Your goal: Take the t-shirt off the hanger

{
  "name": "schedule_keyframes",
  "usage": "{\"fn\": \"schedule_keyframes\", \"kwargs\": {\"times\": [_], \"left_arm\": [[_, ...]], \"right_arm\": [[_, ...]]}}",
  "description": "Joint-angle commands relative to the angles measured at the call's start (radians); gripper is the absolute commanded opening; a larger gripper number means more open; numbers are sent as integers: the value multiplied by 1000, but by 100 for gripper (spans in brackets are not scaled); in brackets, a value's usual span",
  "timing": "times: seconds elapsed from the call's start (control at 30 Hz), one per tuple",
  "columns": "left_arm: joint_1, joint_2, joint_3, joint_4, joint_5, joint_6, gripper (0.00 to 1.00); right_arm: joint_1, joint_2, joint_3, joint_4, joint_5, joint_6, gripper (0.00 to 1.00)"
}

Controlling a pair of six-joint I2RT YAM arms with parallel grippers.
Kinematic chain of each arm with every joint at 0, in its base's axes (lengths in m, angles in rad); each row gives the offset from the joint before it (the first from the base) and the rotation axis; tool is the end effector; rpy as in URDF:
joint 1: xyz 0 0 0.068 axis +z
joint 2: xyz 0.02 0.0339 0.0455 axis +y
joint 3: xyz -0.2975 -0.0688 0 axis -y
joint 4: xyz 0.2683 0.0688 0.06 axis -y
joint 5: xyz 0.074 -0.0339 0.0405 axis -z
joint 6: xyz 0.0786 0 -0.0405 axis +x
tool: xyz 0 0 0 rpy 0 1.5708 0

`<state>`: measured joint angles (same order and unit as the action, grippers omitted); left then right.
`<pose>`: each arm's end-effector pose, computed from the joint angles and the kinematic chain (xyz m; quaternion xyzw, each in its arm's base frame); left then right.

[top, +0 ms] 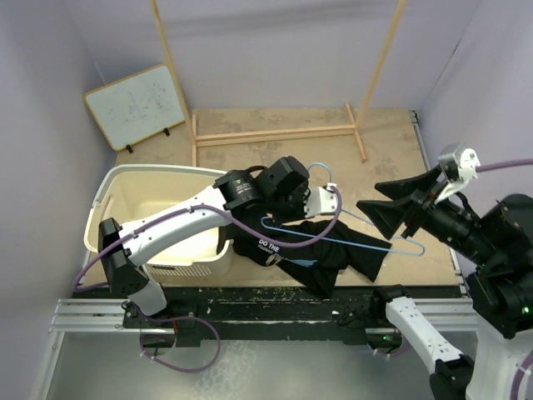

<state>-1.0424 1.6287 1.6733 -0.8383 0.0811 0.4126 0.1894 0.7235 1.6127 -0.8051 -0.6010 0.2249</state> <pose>0.2009 -0.3568 0.3738 0.6264 0.6804 -0.1529 0.3483 0.0484 0.0545 0.5683 -0.2064 0.6502 0.3407 0.6470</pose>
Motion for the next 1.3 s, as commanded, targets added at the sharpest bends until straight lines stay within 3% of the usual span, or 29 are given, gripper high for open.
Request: {"fn": "schedule_keyframes", "kwargs": {"times": [0.0,0.47,0.97,1.03,1.2,1.23,1.27], "left_arm": [[-16,-65,-5,22,-100,28,0],[-18,-173,-25,87,-41,19,0],[-16,-234,-16,132,-20,17,0],[-15,-239,-8,136,-20,17,0],[-10,-241,-3,158,-27,16,0],[-10,-241,-2,160,-28,14,0],[-9,-243,-1,164,-34,11,0]], "right_arm": [[2,63,0,-13,28,-37,61],[11,-15,-143,-85,203,-31,61],[34,11,-168,-95,168,-39,50],[36,10,-167,-98,161,-39,44],[49,25,-170,-105,164,-35,14],[50,25,-168,-107,171,-33,2],[51,24,-167,-108,181,-31,0]]}}
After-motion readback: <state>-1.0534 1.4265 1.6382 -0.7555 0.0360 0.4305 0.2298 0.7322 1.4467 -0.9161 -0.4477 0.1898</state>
